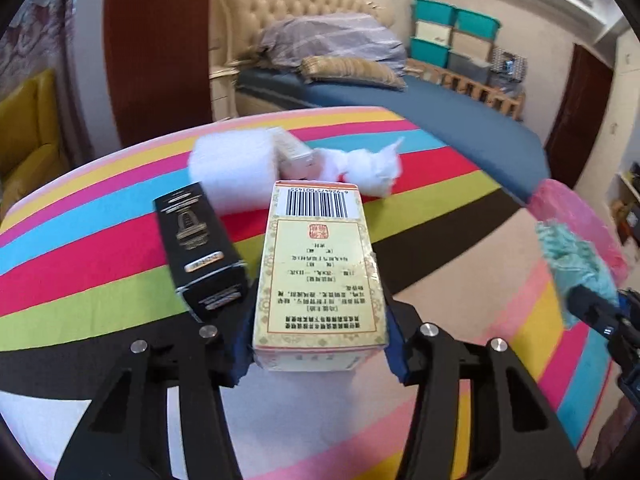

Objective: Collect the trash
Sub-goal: 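Grasp the green-white striped cloth with the right gripper while the left gripper grasps the tan medicine box, then carry the striped cloth with the right gripper while the left gripper carries the tan box to the wastebasket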

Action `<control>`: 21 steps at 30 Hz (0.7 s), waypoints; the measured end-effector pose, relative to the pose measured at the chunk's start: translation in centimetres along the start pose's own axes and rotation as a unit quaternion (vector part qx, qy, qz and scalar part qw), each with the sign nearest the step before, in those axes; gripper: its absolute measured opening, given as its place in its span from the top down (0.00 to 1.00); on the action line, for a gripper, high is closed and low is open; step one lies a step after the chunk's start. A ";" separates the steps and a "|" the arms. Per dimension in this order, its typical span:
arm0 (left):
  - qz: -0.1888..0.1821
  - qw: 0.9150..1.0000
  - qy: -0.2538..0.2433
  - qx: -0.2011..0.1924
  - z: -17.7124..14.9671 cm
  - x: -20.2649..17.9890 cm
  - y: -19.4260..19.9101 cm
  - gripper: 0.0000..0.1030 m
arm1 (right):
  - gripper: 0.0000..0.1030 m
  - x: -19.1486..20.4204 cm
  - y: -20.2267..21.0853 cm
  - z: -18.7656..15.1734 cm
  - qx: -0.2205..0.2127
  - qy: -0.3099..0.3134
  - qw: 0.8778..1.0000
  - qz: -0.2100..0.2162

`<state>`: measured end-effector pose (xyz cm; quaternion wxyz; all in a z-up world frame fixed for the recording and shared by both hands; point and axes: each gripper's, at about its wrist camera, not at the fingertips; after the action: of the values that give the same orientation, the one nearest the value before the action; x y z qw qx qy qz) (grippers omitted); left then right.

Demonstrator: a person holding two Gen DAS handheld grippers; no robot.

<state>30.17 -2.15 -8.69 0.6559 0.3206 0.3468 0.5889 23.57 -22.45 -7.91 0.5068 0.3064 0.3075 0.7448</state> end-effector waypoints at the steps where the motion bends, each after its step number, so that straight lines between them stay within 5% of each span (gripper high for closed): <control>1: 0.003 1.000 -0.008 -0.013 -0.3 -0.3 0.6 0.50 | 0.72 0.0 0.1 -0.1 0.001 -0.001 1.000 -0.001; 21: -0.029 0.990 -0.096 -0.095 -2.5 -6.5 4.3 0.50 | 0.72 -2.7 1.5 -1.4 -0.027 -0.035 0.999 -0.007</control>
<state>25.29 -8.18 -6.06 0.7307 0.3012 0.2339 0.5662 22.46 -25.69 -7.98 0.5305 0.3159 0.2716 0.7383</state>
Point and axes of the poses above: each gripper's, at about its wrist camera, not at the fingertips, and y roughly against the way its jaws point, x to its left, z to its top, and after that the axes turned 14 degrees about x, right-handed
